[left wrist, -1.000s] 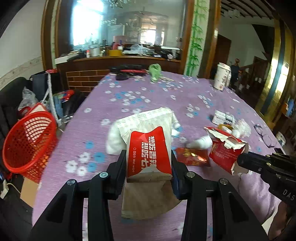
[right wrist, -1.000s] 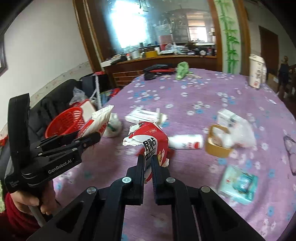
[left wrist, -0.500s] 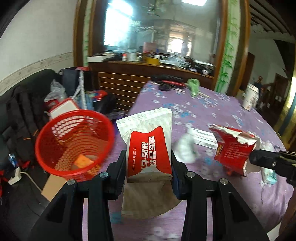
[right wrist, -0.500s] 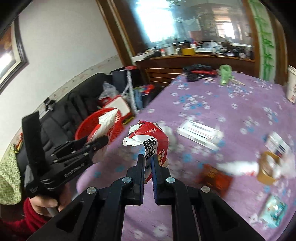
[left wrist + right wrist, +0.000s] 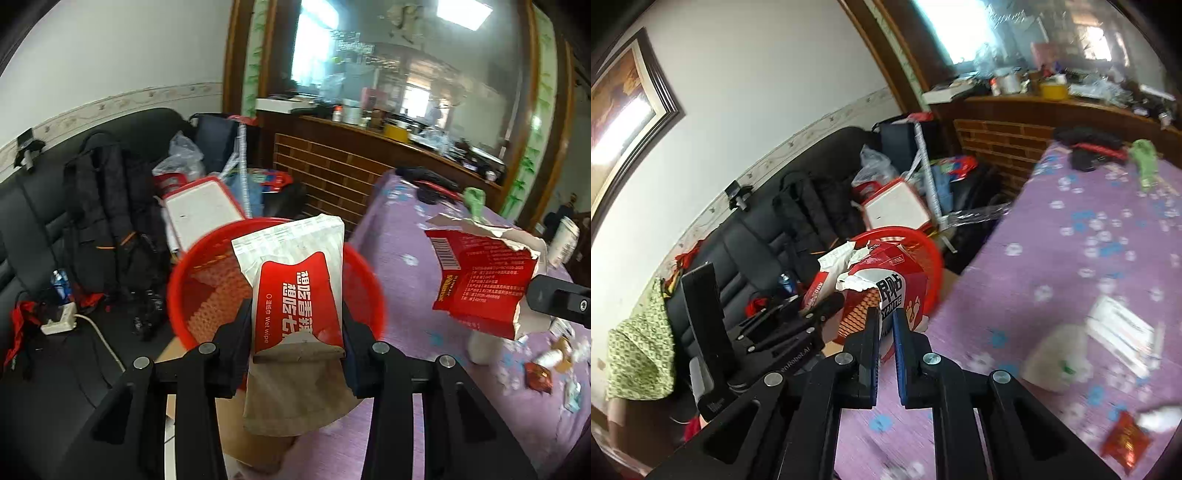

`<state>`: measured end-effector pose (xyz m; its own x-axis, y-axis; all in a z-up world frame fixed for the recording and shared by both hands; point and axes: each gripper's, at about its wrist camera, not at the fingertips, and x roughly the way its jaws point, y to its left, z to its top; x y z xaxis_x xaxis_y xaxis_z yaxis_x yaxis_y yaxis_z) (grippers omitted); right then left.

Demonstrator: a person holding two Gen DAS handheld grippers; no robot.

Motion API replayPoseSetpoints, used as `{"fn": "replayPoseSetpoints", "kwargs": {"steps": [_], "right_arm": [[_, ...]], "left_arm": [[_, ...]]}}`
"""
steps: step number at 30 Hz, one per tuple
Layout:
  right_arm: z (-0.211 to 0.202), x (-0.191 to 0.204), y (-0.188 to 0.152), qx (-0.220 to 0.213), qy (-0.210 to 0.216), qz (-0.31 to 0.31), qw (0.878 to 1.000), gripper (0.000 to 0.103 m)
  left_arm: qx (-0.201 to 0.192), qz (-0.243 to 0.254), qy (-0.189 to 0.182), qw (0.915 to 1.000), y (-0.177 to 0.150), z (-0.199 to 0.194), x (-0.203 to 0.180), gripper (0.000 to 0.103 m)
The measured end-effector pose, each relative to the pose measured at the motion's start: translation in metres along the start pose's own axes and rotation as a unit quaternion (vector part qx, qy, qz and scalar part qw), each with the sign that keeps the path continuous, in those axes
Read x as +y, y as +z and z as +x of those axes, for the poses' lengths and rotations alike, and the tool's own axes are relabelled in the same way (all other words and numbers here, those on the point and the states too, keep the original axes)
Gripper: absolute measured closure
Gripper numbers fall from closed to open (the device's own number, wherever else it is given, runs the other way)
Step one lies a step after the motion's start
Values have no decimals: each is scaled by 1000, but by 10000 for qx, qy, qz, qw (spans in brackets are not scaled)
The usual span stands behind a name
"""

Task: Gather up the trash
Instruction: 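Carry both held bags over the red basket and open both tools, then grasp the white cloth with left tool while right tool grasps white paper scrap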

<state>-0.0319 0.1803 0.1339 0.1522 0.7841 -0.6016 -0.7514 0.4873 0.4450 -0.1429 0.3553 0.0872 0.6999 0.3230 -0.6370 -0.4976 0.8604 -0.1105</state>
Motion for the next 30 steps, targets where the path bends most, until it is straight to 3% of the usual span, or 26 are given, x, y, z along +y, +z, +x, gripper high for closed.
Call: {"fn": "replayPoseSetpoints", "kwargs": {"steps": [12, 16, 21, 23, 27, 30], "right_arm": [[83, 6, 26, 340, 138, 202, 9991, 92], [90, -3, 26, 355, 19, 314, 9989, 84], [52, -15, 9, 112, -114, 299, 9994, 84], [28, -21, -4, -35, -356, 133, 9993, 84], [-20, -45, -29, -353, -539, 291, 9975, 84], [-58, -74, -42, -673, -1001, 491, 9915, 84]], "left_arm": [[155, -216, 256, 9993, 13, 31, 30, 61], [170, -336, 324, 9988, 13, 37, 34, 35], [79, -280, 203, 9994, 7, 24, 25, 35], [12, -166, 102, 9998, 4, 16, 12, 35], [-28, 100, -335, 9994, -8, 5, -34, 31], [98, 416, -714, 9965, -19, 6, -77, 31]]}}
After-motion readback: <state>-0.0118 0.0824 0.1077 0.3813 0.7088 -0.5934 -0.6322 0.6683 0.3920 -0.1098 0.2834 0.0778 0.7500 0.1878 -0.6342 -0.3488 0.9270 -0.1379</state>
